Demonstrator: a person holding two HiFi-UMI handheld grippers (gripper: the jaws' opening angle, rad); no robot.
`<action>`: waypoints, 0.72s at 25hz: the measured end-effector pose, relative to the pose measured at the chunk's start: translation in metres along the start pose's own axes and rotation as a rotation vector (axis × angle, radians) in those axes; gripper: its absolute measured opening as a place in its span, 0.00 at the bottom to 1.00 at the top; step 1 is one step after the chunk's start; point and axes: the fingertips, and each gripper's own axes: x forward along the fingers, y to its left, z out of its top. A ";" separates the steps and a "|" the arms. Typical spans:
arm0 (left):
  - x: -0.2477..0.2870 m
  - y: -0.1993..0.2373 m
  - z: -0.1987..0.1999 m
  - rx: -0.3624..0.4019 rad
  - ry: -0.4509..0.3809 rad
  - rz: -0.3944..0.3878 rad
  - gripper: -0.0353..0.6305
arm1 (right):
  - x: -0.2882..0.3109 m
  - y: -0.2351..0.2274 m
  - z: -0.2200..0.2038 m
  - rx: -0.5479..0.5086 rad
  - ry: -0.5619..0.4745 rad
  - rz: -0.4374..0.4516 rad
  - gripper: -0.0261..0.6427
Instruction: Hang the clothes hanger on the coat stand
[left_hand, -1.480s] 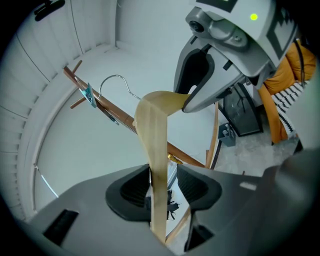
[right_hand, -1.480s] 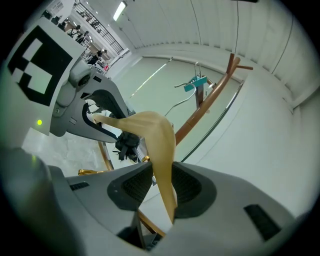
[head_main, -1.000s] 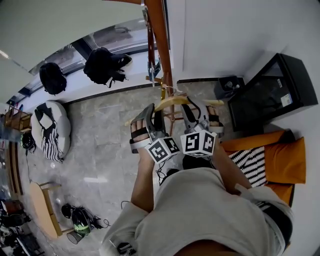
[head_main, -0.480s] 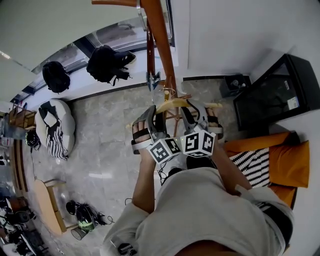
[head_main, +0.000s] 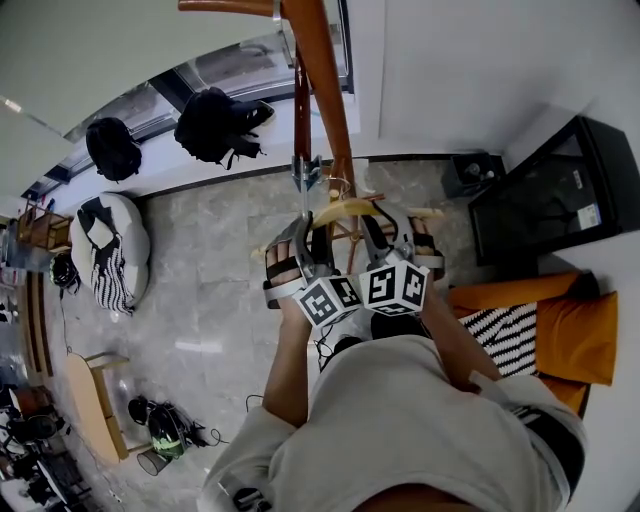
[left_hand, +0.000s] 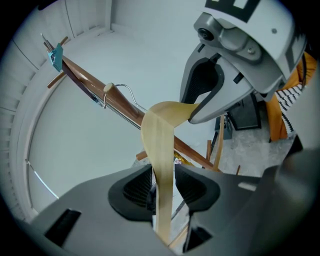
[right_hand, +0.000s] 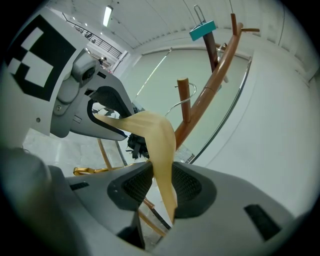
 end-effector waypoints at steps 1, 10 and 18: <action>0.001 0.000 0.000 -0.002 0.001 0.000 0.27 | 0.001 0.000 0.000 0.000 0.000 0.002 0.21; 0.013 -0.001 -0.001 -0.020 0.013 -0.008 0.27 | 0.016 -0.002 -0.007 0.002 0.004 0.024 0.21; 0.024 0.001 -0.003 -0.030 0.032 -0.011 0.27 | 0.027 -0.005 -0.008 -0.004 0.003 0.041 0.21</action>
